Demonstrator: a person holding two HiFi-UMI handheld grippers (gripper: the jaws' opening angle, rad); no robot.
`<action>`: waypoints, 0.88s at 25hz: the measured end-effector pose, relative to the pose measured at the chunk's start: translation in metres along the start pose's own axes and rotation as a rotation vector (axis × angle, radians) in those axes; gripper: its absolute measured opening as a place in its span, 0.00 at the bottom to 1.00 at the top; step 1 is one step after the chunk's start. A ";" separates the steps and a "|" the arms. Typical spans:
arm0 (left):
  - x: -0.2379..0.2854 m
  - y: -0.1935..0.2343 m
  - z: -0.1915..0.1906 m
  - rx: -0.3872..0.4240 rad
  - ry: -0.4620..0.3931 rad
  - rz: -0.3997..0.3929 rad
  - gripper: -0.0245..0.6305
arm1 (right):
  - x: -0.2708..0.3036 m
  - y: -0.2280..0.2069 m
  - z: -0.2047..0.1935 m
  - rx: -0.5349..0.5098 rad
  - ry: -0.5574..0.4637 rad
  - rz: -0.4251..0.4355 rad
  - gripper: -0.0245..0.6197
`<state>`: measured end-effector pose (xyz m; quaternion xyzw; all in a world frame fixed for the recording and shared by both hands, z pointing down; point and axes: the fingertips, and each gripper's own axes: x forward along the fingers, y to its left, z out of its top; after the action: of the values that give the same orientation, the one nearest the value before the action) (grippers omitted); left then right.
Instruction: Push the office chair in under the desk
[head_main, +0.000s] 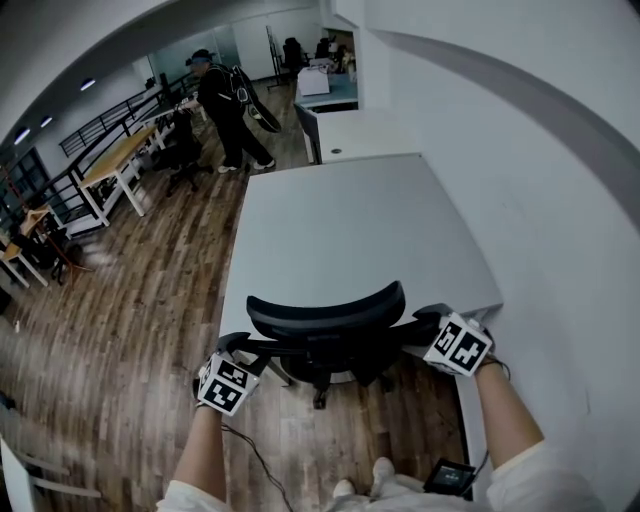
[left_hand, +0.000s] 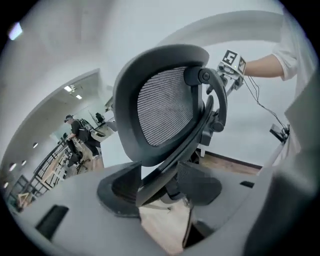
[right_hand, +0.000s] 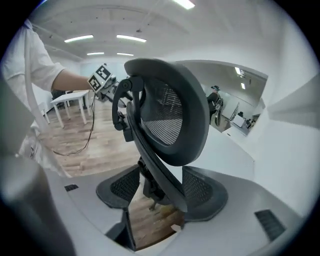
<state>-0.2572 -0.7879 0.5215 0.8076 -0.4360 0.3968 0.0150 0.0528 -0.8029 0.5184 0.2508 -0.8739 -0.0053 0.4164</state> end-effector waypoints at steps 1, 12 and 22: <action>-0.003 -0.001 0.004 -0.039 -0.027 0.005 0.39 | -0.002 0.002 0.001 0.025 -0.026 -0.011 0.48; -0.020 -0.030 0.021 -0.305 -0.190 0.003 0.28 | -0.019 0.028 0.005 0.273 -0.267 -0.078 0.30; -0.021 -0.060 0.026 -0.382 -0.244 -0.001 0.13 | -0.026 0.056 0.008 0.354 -0.362 -0.096 0.13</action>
<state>-0.2043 -0.7456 0.5092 0.8322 -0.5016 0.2063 0.1149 0.0363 -0.7441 0.5067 0.3561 -0.9085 0.0831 0.2022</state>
